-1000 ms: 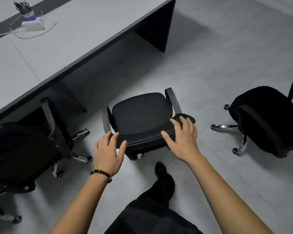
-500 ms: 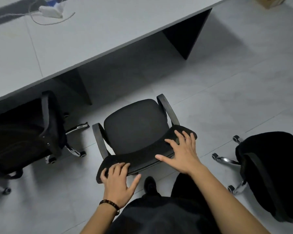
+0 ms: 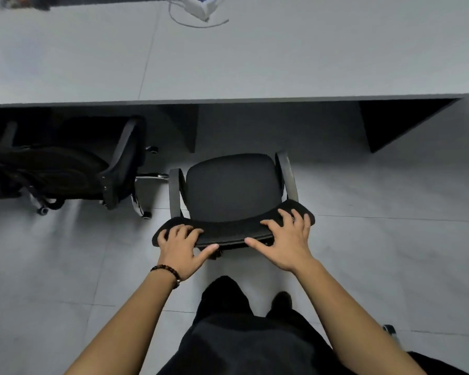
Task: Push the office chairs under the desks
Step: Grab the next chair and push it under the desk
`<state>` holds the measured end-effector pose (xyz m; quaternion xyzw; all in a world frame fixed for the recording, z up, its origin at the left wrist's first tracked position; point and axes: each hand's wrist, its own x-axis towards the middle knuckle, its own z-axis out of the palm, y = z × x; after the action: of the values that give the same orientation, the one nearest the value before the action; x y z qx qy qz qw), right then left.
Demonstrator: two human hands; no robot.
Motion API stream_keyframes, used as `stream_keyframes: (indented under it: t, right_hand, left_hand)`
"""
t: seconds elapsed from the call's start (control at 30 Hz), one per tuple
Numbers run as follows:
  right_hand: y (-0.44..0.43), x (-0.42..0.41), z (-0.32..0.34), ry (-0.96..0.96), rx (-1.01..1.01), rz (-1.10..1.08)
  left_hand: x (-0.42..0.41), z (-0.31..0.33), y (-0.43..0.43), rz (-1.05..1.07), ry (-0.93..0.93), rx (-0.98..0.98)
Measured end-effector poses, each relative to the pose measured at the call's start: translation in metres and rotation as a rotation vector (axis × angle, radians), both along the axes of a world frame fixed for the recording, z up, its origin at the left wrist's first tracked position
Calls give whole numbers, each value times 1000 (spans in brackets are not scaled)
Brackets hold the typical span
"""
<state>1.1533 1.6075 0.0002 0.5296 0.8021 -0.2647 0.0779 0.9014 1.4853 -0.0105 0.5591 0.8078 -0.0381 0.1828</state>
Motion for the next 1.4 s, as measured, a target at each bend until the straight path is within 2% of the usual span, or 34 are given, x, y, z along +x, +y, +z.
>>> stream_keyframes:
  t: [0.43,0.63,1.23,1.4]
  right_hand:
    - [163,-80,0,-133,-14,-78]
    - [200,-112,-1,-145,-21,-134]
    - [187,-110,4,-116,-38,-73]
    - [188,-107,7,-101,-57,-64]
  left_hand:
    - [-83,-3,184,-62,-13,-10]
    - [-119,-4,236,-119,0,6]
    - [-112,0,218,-74,-1,26]
    - [-109,8,211,-6,-91,36]
